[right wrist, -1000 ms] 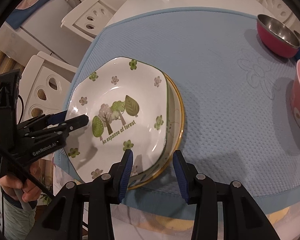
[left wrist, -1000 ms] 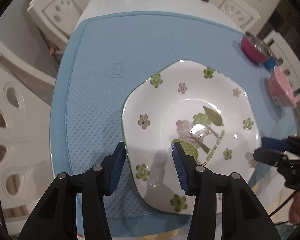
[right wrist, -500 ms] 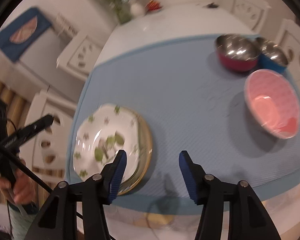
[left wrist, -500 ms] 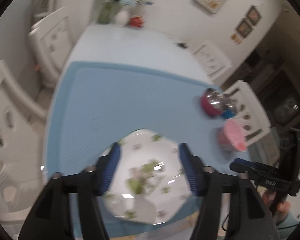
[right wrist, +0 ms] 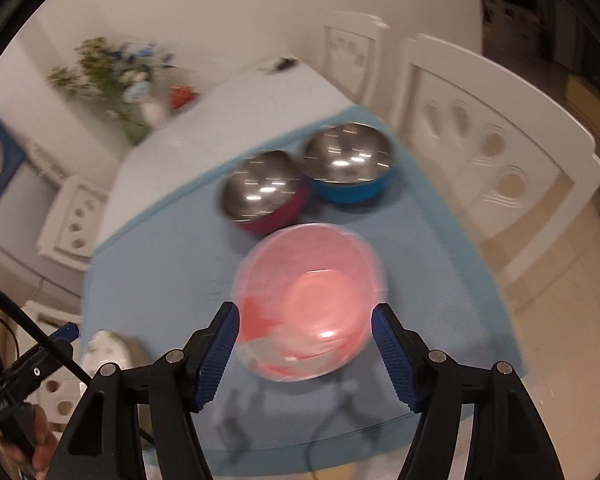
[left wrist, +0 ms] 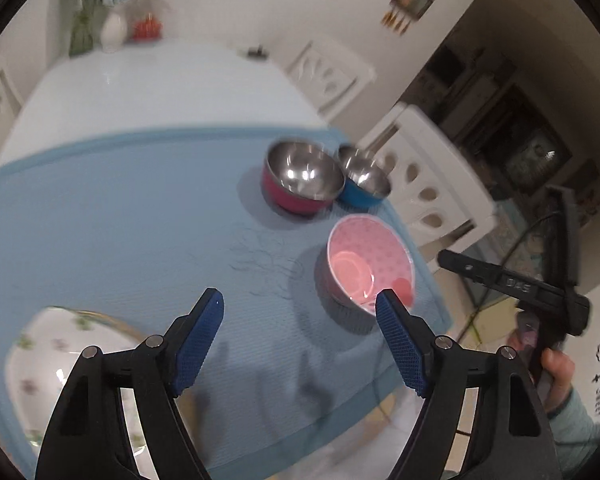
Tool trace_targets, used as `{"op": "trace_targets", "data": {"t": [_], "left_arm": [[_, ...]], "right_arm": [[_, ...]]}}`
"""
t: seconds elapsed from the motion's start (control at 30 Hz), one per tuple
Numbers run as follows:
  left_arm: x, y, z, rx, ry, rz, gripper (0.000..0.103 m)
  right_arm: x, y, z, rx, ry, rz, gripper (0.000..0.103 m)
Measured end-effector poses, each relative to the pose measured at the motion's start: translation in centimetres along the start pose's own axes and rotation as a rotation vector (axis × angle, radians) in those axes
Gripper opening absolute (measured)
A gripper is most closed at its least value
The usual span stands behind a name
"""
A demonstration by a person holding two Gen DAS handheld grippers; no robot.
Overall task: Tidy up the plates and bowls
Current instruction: 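Move the left tool to the pink polka-dot bowl's rim, then close the left tool on the pink bowl's rim and lift it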
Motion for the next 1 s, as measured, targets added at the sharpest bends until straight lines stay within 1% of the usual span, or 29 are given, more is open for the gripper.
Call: {"op": "trace_targets", "data": {"t": [0.07, 0.17, 0.27, 0.33, 0.37, 0.4, 0.43, 0.47, 0.5, 0.53, 0.57, 0.6, 0.7, 0.8, 0.9, 1.0], "left_arm": [[0.5, 3.8, 0.3, -0.039, -0.044, 0.025, 0.076], [0.7, 7.8, 0.3, -0.067, -0.119, 0.035, 0.075], [1.0, 10.4, 0.3, -0.068, -0.166, 0.049, 0.075], [1.1, 11.8, 0.3, -0.066, -0.181, 0.076, 0.072], [1.2, 12.3, 0.3, -0.068, -0.184, 0.087, 0.067], [1.1, 12.8, 0.2, -0.071, -0.183, 0.102, 0.062], [1.1, 13.6, 0.1, -0.079, -0.182, 0.126, 0.060], [1.0, 14.1, 0.0, -0.089, -0.185, 0.142, 0.050], [0.9, 14.6, -0.1, -0.099, -0.188, 0.149, 0.036], [0.8, 15.0, -0.4, -0.105, -0.192, 0.152, 0.028], [0.7, 15.3, -0.6, -0.104, -0.198, 0.151, 0.016], [0.8, 15.6, -0.8, -0.100, -0.202, 0.147, 0.012], [1.3, 15.7, -1.1, -0.078, -0.221, 0.128, 0.012], [1.9, 15.6, -1.1, -0.067, -0.221, 0.149, 0.012], [2.6, 14.8, -1.2, -0.052, -0.205, 0.174, 0.012], [3.2, 13.1, -1.3, -0.029, -0.209, 0.168, 0.012]], "right_arm": [[1.7, 1.9, 0.7, -0.042, 0.003, 0.001, 0.066], [3.6, 4.8, 1.2, -0.111, -0.004, 0.026, 0.066], [4.1, 7.3, 1.2, -0.164, -0.049, 0.044, 0.066], [3.6, 8.7, 1.0, -0.184, -0.096, 0.063, 0.066], [3.4, 9.4, 1.0, -0.194, -0.128, 0.066, 0.064], [3.2, 10.0, 1.0, -0.191, -0.151, 0.077, 0.056], [3.0, 10.5, 1.0, -0.188, -0.173, 0.085, 0.051], [2.9, 11.1, 1.0, -0.187, -0.198, 0.087, 0.043], [2.8, 11.6, 0.9, -0.189, -0.216, 0.082, 0.034], [2.8, 11.9, 0.9, -0.189, -0.224, 0.088, 0.031], [2.9, 12.1, 0.9, -0.183, -0.226, 0.101, 0.026], [3.0, 12.0, 0.9, -0.173, -0.228, 0.119, 0.024], [2.6, 11.9, 0.6, -0.164, -0.257, 0.145, 0.019], [1.9, 11.7, 0.1, -0.177, -0.282, 0.174, 0.019], [1.2, 11.0, -0.3, -0.132, -0.323, 0.132, 0.019], [1.0, 9.8, -0.4, -0.132, -0.313, 0.147, 0.019]]}}
Point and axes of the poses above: each gripper's, at about its wrist camera, not at the fingertips, and y roughly the way its jaws point, x to its right, z to its top, the point moved 4 cm from there along y, roughly the way its jaws point, and after that the axes turned 12 degrees about -z, right-handed, at the moved point
